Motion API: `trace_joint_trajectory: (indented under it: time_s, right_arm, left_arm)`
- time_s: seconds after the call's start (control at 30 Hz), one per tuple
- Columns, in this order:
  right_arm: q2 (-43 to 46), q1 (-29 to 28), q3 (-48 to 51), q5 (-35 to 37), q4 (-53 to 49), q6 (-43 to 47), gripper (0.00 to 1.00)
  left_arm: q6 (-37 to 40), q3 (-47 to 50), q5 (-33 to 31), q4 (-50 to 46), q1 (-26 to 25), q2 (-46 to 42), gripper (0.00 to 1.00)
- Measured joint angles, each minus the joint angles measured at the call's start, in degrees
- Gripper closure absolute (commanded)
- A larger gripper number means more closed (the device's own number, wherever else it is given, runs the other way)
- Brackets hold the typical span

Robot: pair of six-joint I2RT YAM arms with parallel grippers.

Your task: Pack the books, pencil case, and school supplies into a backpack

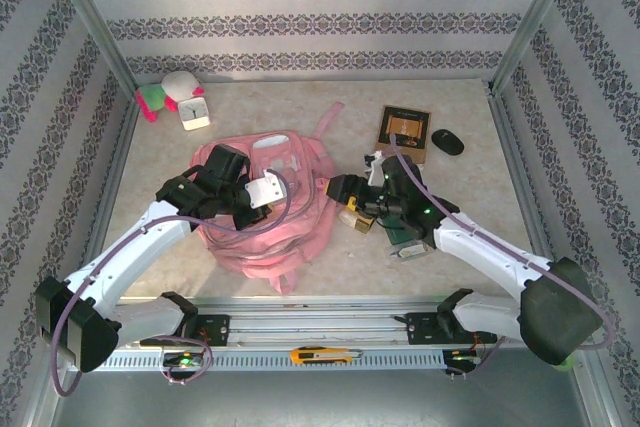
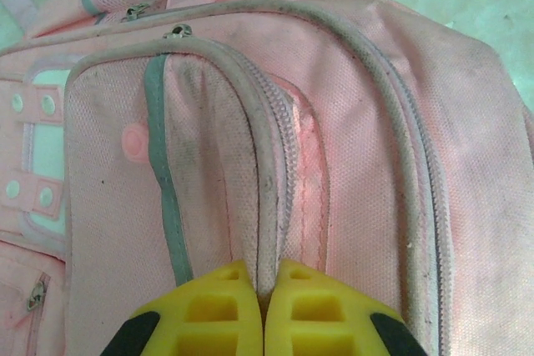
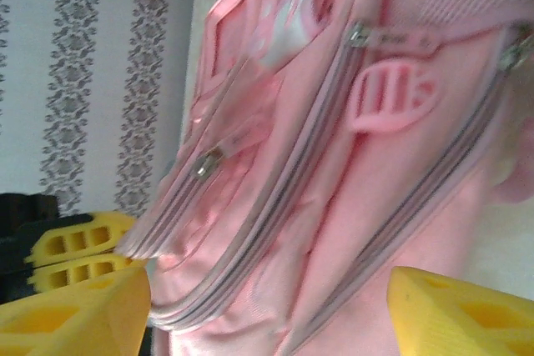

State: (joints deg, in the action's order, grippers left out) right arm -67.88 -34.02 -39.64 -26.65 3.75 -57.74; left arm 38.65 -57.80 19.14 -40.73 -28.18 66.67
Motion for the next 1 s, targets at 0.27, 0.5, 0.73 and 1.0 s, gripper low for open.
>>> trace_joint_trajectory:
  time_s: [0.27, 0.5, 0.73, 1.0]
  right_arm:
    - [3.6, -4.1, 6.5, 1.6, 2.5, -9.3, 0.35]
    - [1.5, -8.6, 8.5, 2.4, 9.4, -17.9, 0.42]
    - [-4.0, -11.3, 8.7, 4.2, 15.7, -23.1, 0.86]
    - [-8.0, -11.8, 8.5, 4.9, 20.5, -24.0, 1.00]
  left_arm:
    - [1.9, 0.0, 0.4, 0.0, 0.0, -0.5, 1.00]
    - [4.3, 0.0, 1.8, 0.0, 0.0, -0.6, 1.00]
    - [5.1, 0.0, 3.2, 0.0, 0.0, -0.5, 1.00]
    - [2.6, 3.7, 2.8, 6.3, -0.1, -1.1, 0.25]
